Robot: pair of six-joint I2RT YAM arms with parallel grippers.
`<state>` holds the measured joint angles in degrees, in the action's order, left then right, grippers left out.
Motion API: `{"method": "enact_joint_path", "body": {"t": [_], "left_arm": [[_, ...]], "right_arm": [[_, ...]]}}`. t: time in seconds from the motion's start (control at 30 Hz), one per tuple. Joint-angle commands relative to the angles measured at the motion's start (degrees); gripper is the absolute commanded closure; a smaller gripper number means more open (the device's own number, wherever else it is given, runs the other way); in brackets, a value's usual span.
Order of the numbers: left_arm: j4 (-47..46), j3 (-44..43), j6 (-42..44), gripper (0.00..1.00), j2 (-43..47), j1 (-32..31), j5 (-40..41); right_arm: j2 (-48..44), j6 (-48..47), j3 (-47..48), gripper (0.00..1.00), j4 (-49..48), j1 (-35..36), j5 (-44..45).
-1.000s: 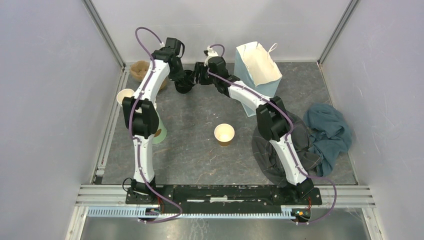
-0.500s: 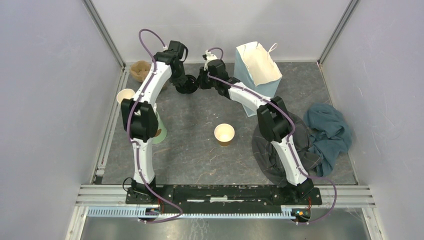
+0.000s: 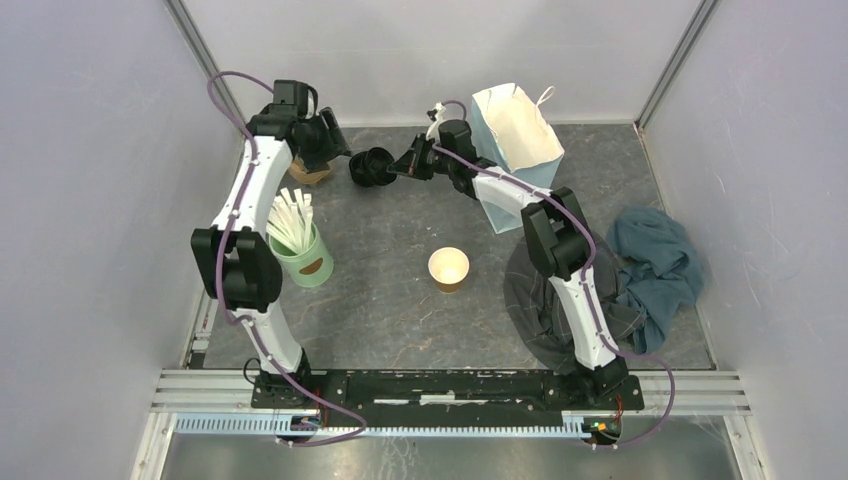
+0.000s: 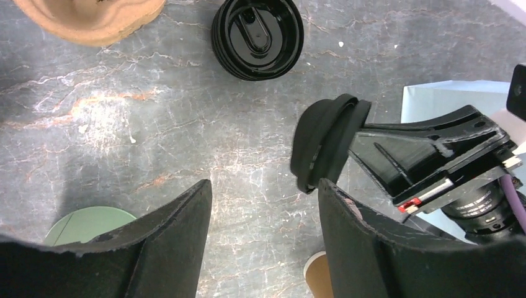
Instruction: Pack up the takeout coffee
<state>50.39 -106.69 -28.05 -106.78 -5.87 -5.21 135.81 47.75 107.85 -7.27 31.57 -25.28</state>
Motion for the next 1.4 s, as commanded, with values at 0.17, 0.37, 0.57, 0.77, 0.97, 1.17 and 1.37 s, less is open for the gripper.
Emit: {"method": "enact_joint_path", "body": {"t": [0.17,0.37,0.57,0.77,0.97,1.17,1.37], "left_arm": [[-10.21,7.27,-4.07,0.37,3.58,1.2,-13.7],[-10.85,7.08,-4.49,0.35,3.72,1.17,-13.28],[-9.07,5.18,-4.44,0.52,1.6,1.28,-12.13],[-10.03,3.91,-5.24,0.56,-0.14,1.24,-14.53],[-7.82,1.85,-4.68,0.72,-2.61,1.21,-12.47],[-5.93,-0.9,-3.67,0.91,-4.52,1.05,-9.69],[-2.66,-3.35,-1.17,0.98,-5.54,0.69,-4.74]], "right_arm": [[-2.66,6.81,0.17,0.98,-8.29,-0.2,-4.87],[-2.26,7.38,0.34,0.98,-8.37,-0.22,-4.98],[-1.79,9.49,0.78,0.98,-10.08,-0.21,-5.72],[-1.7,10.36,0.74,0.98,-11.06,-0.11,-6.36],[-1.87,9.62,0.43,0.94,-10.11,-0.11,-6.45],[-1.86,8.06,0.72,0.91,-7.6,-0.11,-5.64],[-2.39,3.7,1.81,0.85,-2.68,-0.17,-4.18]]}}
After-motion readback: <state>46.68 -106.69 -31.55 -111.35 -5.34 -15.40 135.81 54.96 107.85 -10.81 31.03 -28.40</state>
